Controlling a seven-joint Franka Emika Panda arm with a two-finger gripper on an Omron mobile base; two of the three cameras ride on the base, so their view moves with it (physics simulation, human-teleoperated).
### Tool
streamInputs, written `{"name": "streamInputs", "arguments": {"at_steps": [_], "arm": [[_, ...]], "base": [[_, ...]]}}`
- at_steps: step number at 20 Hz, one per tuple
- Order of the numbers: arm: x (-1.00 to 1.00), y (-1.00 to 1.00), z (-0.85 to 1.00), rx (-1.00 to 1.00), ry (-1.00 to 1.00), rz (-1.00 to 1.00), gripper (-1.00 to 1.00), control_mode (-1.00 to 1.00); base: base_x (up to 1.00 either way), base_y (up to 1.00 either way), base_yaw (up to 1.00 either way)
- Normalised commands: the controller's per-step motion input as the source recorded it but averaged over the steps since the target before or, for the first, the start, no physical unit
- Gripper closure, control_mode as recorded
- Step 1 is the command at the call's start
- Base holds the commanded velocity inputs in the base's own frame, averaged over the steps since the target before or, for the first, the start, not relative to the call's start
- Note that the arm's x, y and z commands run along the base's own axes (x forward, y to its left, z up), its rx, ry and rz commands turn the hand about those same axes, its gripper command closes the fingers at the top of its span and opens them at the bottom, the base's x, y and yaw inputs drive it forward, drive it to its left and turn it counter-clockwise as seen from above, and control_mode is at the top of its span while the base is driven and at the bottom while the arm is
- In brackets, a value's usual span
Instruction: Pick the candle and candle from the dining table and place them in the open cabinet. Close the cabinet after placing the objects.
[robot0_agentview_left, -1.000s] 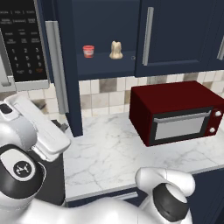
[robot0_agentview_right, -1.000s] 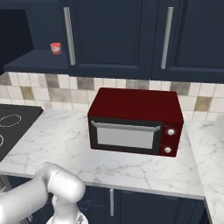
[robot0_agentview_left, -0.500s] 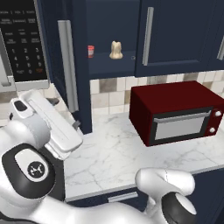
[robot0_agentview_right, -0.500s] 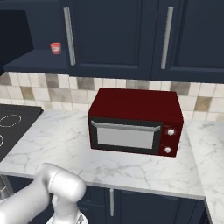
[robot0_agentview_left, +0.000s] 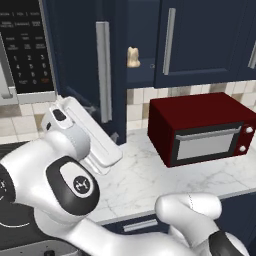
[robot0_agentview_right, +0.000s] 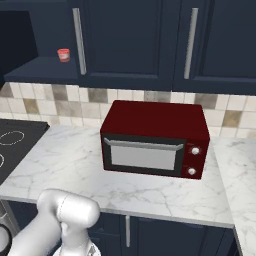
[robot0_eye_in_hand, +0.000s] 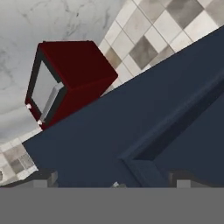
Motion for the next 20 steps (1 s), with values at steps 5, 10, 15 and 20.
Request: {"name": "streamInputs", "arguments": {"at_steps": [5,10,15,20], "arm": [[0.32,-0.65,0.0,0.0,-0.04,0.01,-1.0,-1.0],[0.36,-0.55,0.0,0.0,-0.07,0.09,-1.0,-1.0],[0.32,-0.55,0.0,0.0,-0.09,0.11,-1.0,-1.0],[0.44,-0.5,0.0,0.0,-0.02,0.08,-1.0,-1.0]], "base": [[0.0,0.0,0.0],[0.0,0.0,0.0],[0.0,0.0,0.0],[0.0,0.0,0.0]]}}
